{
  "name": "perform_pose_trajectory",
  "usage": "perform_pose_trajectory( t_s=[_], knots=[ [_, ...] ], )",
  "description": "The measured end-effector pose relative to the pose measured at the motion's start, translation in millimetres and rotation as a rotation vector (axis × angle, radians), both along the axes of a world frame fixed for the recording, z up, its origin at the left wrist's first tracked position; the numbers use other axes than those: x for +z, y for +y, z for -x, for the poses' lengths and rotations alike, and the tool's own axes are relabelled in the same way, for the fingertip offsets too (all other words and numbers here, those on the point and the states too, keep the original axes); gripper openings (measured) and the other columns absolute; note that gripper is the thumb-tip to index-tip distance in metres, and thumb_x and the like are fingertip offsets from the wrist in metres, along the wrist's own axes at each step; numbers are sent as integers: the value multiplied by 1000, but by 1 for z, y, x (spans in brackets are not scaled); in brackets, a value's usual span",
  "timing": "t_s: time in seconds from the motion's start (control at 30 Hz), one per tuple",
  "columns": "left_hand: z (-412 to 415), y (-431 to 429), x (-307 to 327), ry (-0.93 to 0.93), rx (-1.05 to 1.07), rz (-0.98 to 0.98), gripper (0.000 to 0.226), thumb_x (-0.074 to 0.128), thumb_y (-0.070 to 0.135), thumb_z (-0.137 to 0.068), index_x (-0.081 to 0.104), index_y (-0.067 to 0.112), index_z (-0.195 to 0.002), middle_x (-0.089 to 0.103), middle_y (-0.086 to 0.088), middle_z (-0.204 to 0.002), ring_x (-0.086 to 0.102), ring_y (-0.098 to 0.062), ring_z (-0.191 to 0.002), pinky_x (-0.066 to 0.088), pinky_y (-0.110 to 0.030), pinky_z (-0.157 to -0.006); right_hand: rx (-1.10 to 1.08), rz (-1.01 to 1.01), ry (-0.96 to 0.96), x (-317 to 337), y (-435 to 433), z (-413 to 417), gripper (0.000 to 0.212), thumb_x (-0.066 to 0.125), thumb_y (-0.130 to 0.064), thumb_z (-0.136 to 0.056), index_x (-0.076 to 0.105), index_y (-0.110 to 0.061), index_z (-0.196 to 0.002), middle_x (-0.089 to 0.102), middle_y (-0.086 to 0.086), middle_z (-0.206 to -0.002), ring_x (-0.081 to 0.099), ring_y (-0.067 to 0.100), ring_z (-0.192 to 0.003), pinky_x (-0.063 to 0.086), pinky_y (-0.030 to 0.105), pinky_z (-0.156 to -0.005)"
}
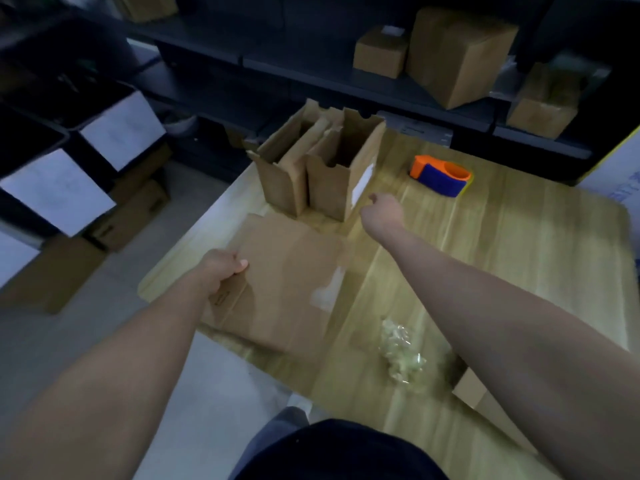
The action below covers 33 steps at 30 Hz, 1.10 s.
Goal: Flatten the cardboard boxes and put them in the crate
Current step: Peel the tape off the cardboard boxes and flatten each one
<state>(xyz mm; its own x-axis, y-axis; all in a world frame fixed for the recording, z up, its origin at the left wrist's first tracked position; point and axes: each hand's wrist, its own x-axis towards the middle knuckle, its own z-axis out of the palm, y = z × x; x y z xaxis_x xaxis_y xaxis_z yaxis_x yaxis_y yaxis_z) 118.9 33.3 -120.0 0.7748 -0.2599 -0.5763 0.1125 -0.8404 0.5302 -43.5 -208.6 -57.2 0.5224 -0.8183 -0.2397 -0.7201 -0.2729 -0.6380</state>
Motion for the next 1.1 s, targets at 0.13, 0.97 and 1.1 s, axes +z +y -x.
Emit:
perform_pose_trajectory(
  t_s=[0.13, 0.97, 1.1],
  knots=[
    [-22, 18, -6, -53, -30, 17, 38, 60, 17, -91, 58, 8, -128, 58, -13, -127, 56, -30, -114, 42, -34, -100, 26, 239, -61, 4, 13, -24, 54, 50, -9, -87, 37, -10, -140, 35, 12, -143, 33, 33, -128, 33, 41, -105],
    [6, -108, 29, -316, -451, 379, 34, 59, 10, -89, 56, 18, -122, 59, 1, -115, 53, -7, -97, 46, -23, -87, 211, 545, 473, -1, -24, -64, 23, 49, -22, -94, 62, -15, -111, 57, 10, -115, 36, 35, -120, 32, 47, -98],
    [16, -126, 35, -302, -458, 372, 51, 65, 15, -86, 46, 19, -133, 48, -1, -132, 53, -16, -115, 47, -33, -98, -16, 441, 139, 14, -42, -37, 25, 47, -26, -93, 63, -15, -108, 56, 16, -113, 35, 33, -120, 28, 46, -97]
  ],
)
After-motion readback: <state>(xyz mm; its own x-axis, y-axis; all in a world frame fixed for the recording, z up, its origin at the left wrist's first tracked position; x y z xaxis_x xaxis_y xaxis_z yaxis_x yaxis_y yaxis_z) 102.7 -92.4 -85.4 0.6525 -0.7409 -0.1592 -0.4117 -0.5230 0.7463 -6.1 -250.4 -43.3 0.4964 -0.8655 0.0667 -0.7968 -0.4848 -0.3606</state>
